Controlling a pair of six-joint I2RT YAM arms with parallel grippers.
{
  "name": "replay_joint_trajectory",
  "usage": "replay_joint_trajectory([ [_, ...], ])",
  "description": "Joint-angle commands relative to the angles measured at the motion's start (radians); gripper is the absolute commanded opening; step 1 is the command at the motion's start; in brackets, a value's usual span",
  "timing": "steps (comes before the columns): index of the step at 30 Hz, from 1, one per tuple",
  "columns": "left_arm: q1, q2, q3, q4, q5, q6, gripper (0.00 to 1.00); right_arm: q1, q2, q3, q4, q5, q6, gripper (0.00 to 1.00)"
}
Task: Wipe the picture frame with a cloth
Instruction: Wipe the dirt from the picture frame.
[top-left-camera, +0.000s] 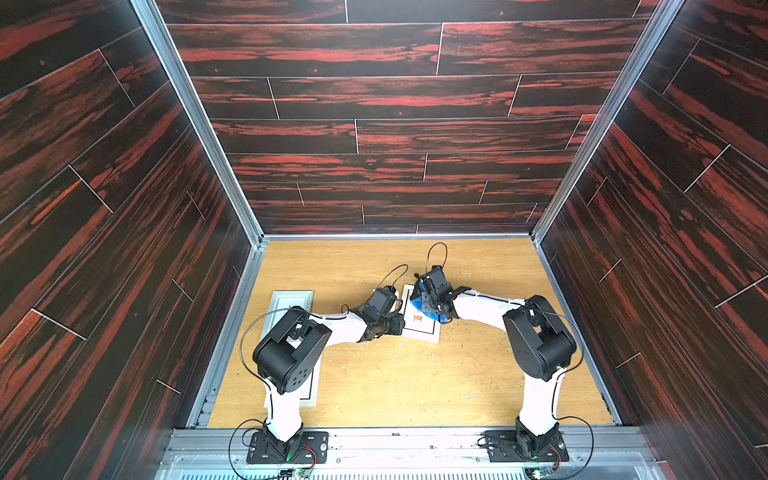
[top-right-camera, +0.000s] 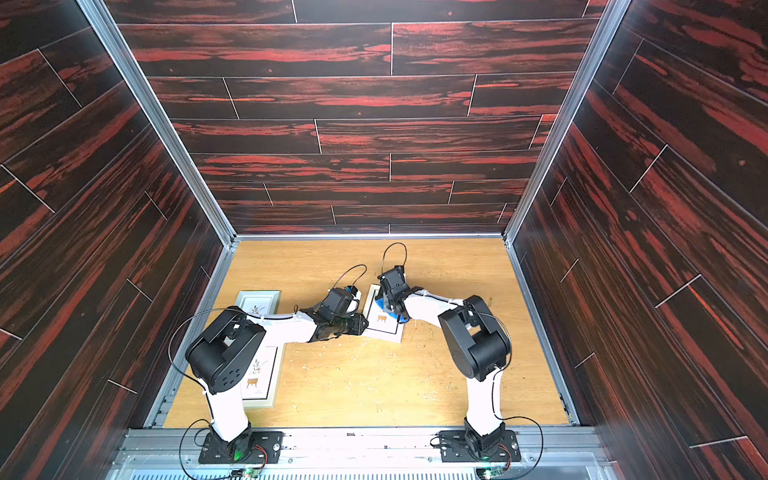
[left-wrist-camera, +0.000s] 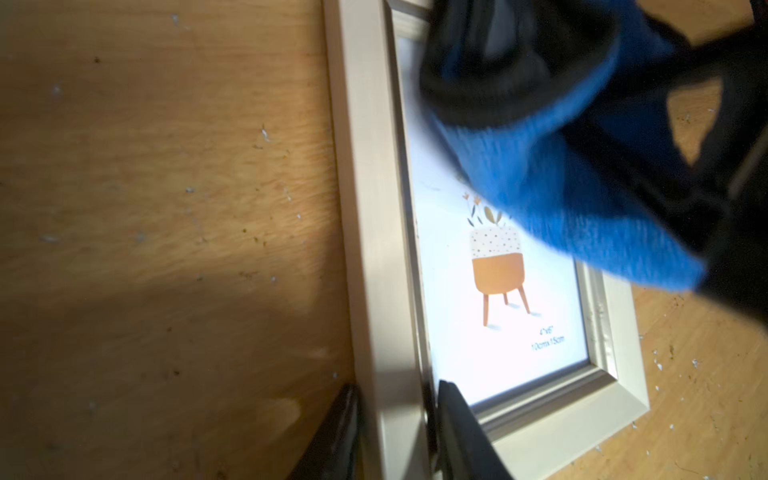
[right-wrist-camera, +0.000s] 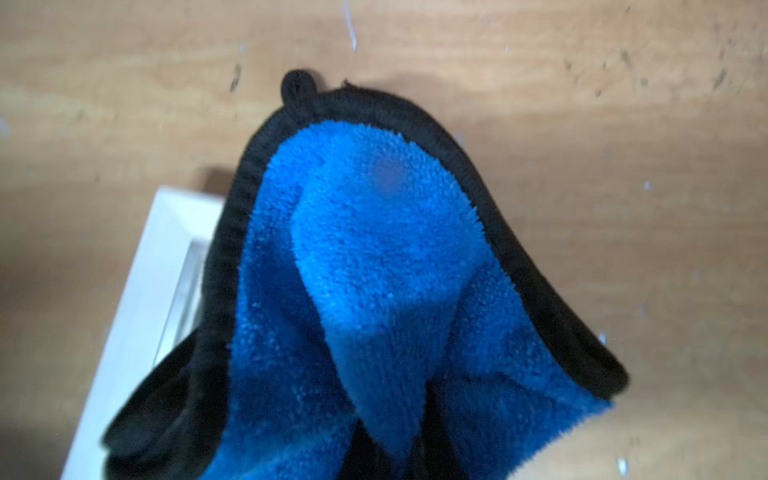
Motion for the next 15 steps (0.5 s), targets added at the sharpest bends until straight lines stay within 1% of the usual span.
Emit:
replay_joint_trajectory([
  [1, -0.005, 0.040, -0.055, -0.129, -0.011, -0.017, 0.36, 0.021, -0.066, -0.114, -0.063, -0.070, 0.022, 0.00],
  [3, -0.005, 0.036, -0.060, -0.130, -0.015, -0.015, 0.36, 0.025, -0.093, -0.156, -0.040, -0.110, 0.022, 0.00],
  [5, -0.005, 0.033, -0.063, -0.133, -0.018, -0.014, 0.36, 0.024, -0.080, -0.140, -0.037, -0.103, 0.016, 0.00],
  [8, -0.005, 0.029, -0.064, -0.132, -0.017, -0.013, 0.36, 0.014, -0.001, -0.016, -0.076, -0.017, -0.005, 0.00],
  [12, -0.005, 0.026, -0.060, -0.136, -0.017, -0.013, 0.36, 0.002, 0.085, 0.120, -0.117, 0.016, -0.015, 0.00],
  [13, -0.005, 0.024, -0.061, -0.135, -0.018, -0.014, 0.36, 0.003, 0.085, 0.123, -0.125, 0.018, -0.013, 0.00],
  [15, -0.005, 0.023, -0.065, -0.135, -0.021, -0.013, 0.36, 0.014, 0.051, 0.074, -0.111, 0.001, -0.009, 0.00],
])
